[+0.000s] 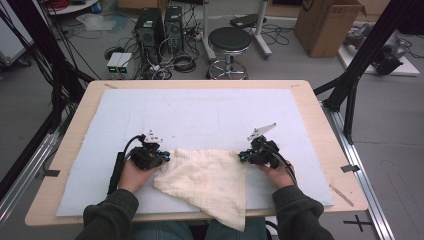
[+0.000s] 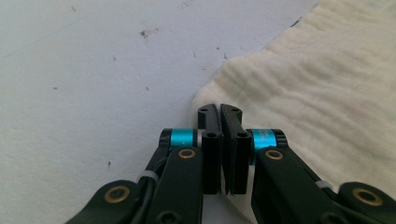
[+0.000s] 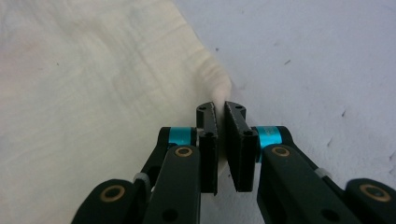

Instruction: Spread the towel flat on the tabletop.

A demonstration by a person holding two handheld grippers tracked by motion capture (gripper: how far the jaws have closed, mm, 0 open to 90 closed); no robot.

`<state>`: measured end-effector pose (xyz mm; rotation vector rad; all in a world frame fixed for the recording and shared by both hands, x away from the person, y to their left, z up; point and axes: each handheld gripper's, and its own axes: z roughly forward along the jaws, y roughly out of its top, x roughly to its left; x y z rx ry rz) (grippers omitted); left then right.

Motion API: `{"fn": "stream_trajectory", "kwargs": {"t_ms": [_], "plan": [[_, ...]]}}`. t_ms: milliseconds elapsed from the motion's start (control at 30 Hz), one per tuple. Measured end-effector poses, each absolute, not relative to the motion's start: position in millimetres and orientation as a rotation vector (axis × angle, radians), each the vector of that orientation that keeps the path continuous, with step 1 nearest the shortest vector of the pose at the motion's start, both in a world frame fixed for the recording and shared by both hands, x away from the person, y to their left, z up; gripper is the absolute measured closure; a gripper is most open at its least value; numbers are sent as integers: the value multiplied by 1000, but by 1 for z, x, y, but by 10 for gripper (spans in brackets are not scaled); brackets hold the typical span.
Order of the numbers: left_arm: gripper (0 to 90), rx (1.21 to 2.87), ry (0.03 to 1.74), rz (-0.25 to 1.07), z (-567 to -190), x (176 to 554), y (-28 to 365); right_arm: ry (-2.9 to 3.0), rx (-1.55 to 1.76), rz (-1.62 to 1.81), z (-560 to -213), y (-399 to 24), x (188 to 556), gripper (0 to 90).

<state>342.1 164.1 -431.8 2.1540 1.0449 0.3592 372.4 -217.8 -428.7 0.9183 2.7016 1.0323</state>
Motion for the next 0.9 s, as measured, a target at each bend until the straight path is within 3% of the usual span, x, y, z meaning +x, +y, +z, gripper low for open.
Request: {"fn": "stream_trajectory", "kwargs": {"t_ms": [267, 433, 467, 500, 533, 700, 900], "plan": [[872, 2044, 1068, 421, -403, 361, 173, 2638, 862, 1068, -392, -218, 391, 844], [866, 1901, 1140, 540, -383, 412, 171, 2548, 881, 1061, -366, -218, 433, 845], [792, 1874, 1167, 567, -380, 421, 170, 2493, 903, 1045, -361, -218, 449, 807], [643, 1850, 1212, 571, -378, 432, 170, 2450, 942, 1018, -358, -218, 458, 728], [592, 1821, 1218, 536, -377, 438, 171, 2421, 998, 1013, -356, -220, 469, 701], [595, 1863, 1153, 477, -384, 432, 176, 2425, 1065, 1091, -364, -225, 477, 649], [583, 1869, 1069, 419, -393, 404, 186, 2486, 1007, 1137, -377, -227, 454, 597]]}}
